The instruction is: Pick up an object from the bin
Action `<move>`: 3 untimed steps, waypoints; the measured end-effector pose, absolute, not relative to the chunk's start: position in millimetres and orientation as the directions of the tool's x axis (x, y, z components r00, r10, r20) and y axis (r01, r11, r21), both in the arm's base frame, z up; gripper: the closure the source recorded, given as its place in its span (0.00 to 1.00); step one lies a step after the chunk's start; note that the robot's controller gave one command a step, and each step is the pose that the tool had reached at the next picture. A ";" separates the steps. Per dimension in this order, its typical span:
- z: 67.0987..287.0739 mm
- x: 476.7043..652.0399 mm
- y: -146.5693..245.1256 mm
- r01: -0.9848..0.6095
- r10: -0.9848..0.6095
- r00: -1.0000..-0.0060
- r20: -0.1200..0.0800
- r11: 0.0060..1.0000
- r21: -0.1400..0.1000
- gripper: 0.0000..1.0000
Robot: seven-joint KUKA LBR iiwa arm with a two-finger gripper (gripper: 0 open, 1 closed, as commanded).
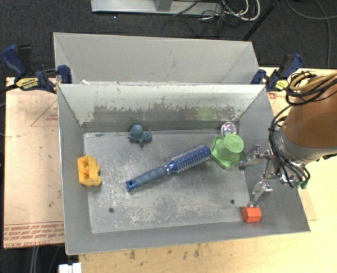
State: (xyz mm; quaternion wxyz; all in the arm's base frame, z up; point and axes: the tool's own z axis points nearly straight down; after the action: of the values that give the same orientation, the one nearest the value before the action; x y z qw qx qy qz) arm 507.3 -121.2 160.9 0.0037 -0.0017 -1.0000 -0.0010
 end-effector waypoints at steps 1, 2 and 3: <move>72.5 547.2 -59.1 -0.100 -0.100 -0.995 -0.004 0.995 -0.002 0.00; 158.5 646.4 -3.8 -0.310 -0.310 -0.950 -0.013 0.951 -0.002 0.00; 95.6 655.4 85.2 -0.492 -0.492 -0.871 -0.002 0.871 0.003 0.00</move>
Offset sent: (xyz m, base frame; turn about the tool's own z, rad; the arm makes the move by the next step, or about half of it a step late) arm 0.0365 0.0613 -0.0909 -0.0992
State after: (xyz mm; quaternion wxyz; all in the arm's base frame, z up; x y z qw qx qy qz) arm 655.4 85.2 95.6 -0.0008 0.2543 -0.9671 -0.0019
